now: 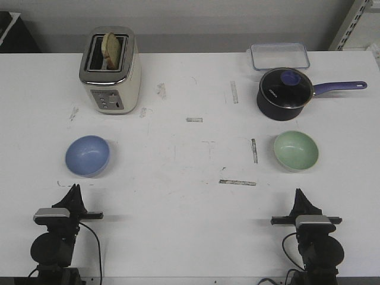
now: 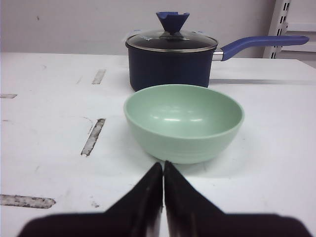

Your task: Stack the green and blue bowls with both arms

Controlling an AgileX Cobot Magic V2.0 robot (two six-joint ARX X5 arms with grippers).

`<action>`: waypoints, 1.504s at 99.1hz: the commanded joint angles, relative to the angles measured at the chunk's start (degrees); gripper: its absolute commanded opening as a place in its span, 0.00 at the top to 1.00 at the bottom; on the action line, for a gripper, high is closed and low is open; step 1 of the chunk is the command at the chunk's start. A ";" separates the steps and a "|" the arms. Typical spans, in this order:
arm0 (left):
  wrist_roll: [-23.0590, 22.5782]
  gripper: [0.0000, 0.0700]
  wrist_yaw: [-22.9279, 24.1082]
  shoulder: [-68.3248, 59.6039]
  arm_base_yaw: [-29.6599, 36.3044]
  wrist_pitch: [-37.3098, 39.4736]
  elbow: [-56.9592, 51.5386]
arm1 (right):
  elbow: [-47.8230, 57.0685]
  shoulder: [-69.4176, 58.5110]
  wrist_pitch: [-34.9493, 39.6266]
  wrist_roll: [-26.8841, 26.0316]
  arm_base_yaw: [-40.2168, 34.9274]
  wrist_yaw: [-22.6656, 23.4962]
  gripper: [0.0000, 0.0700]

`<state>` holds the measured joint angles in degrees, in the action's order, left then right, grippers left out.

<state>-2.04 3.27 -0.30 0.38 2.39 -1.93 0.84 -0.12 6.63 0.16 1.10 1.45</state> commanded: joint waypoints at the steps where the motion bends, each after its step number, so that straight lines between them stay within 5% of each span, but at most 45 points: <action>1: 0.13 1.00 0.15 0.11 -0.09 0.70 1.20 | -0.11 0.04 -0.59 -0.35 -0.13 0.02 1.00; 86: 0.13 1.00 0.15 0.11 -0.09 0.33 1.20 | -0.11 0.04 -1.31 -0.39 0.00 -1.73 1.00; 99: 0.13 1.00 0.15 0.11 -0.09 0.31 1.20 | -0.11 0.04 -7.76 -0.39 0.00 -1.29 1.00; 118: 0.09 1.00 0.17 0.11 -0.09 0.26 1.20 | 1.84 -0.02 -26.80 -0.39 0.00 -3.50 1.00; 149: 0.09 1.00 0.15 0.11 -0.09 0.26 1.20 | 28.98 -16.31 -9.16 -0.11 0.00 -4.09 1.00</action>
<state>-2.04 3.27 -0.30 0.38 2.15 -1.93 23.49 -11.22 -6.59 0.16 1.13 -2.61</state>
